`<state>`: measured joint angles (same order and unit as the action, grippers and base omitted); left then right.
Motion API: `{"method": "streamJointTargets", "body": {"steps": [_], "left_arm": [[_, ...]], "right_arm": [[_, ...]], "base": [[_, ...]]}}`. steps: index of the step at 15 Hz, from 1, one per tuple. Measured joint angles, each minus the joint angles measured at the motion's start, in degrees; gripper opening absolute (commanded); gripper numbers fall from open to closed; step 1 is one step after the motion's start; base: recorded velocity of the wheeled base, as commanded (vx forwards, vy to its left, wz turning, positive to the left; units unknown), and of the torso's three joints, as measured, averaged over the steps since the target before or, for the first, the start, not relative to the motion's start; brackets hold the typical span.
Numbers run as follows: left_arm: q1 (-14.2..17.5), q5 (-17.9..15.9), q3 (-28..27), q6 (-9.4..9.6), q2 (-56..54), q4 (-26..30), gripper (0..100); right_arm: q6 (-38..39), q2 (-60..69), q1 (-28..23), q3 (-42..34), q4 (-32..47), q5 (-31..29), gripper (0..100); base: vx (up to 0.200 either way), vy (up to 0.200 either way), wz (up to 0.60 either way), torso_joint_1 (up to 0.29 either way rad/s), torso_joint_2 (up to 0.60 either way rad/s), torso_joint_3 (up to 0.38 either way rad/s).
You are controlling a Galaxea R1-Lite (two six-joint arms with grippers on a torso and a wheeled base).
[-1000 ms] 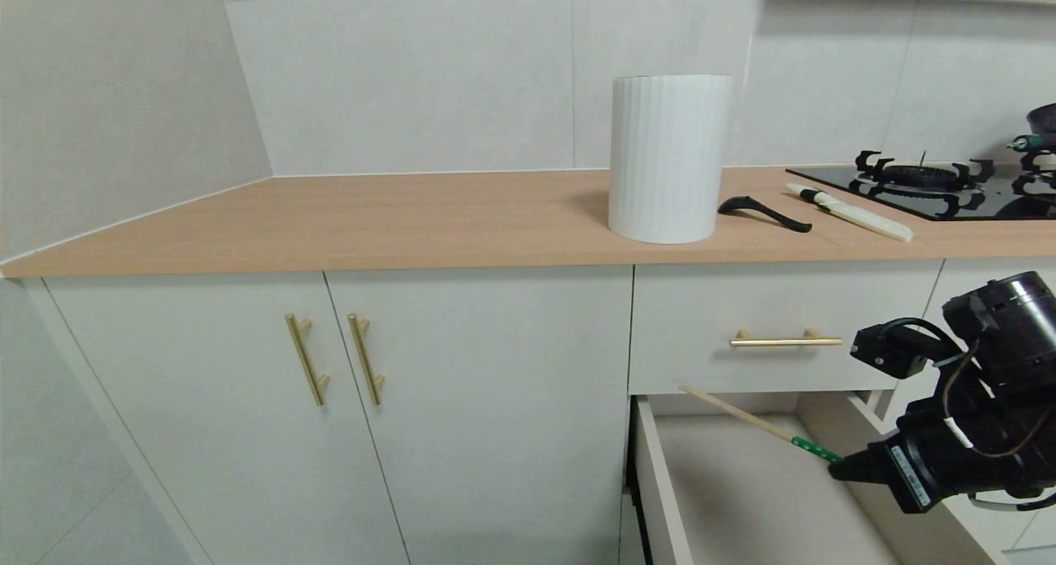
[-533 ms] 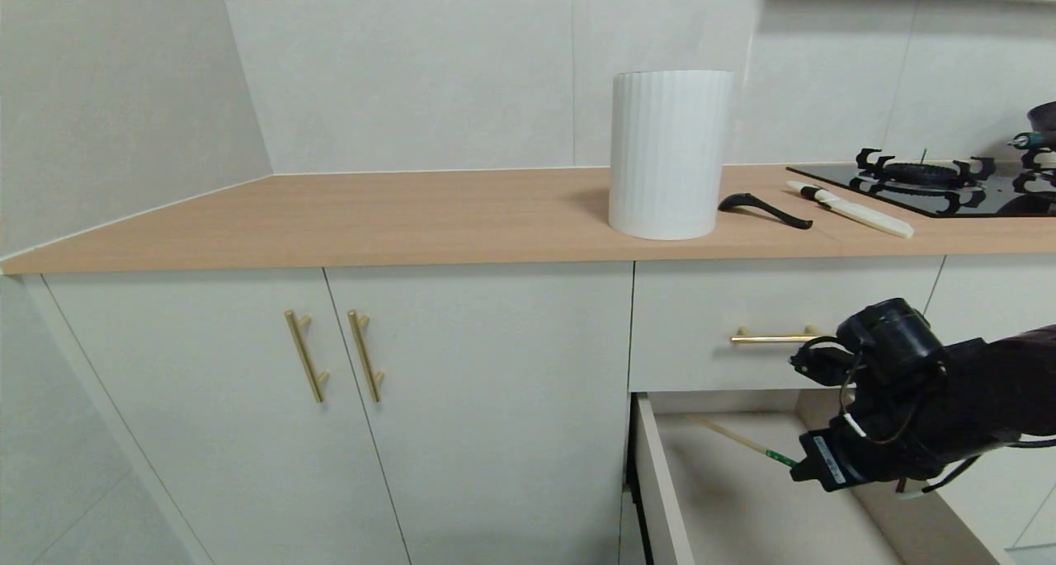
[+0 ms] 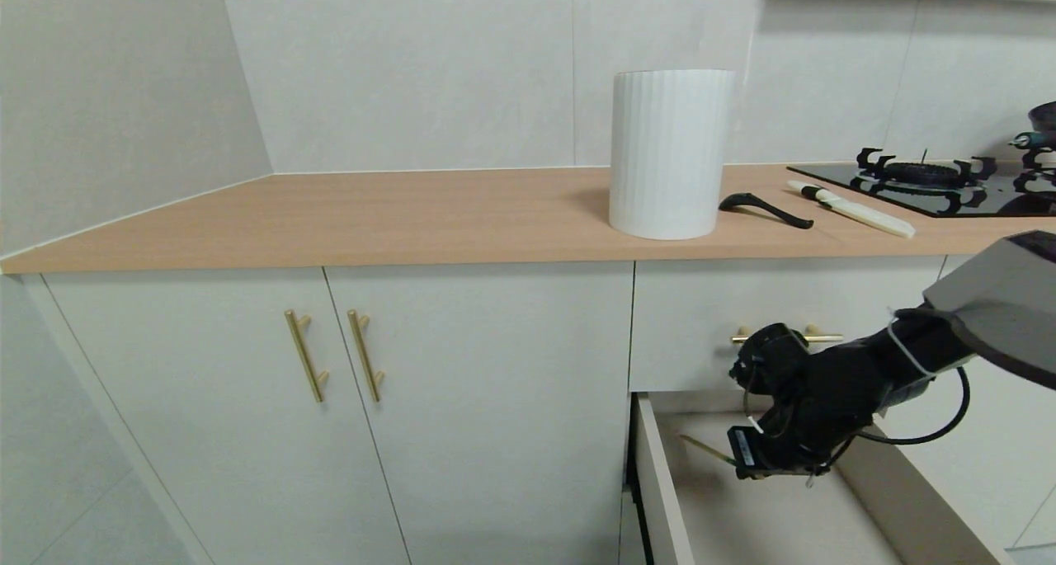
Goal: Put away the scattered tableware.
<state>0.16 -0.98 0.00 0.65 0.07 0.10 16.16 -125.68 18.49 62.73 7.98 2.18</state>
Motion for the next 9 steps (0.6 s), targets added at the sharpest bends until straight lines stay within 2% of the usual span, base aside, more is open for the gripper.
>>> {"method": "streamJointTargets", "body": {"steps": [9], "left_arm": [[0.0,0.0,0.0,0.00,0.0,0.0,100]], "right_arm": [[0.2,-6.1,4.5,0.0,0.5,-6.1,0]], "base": [[0.000,0.000,0.00,0.000,0.00,0.000]]}}
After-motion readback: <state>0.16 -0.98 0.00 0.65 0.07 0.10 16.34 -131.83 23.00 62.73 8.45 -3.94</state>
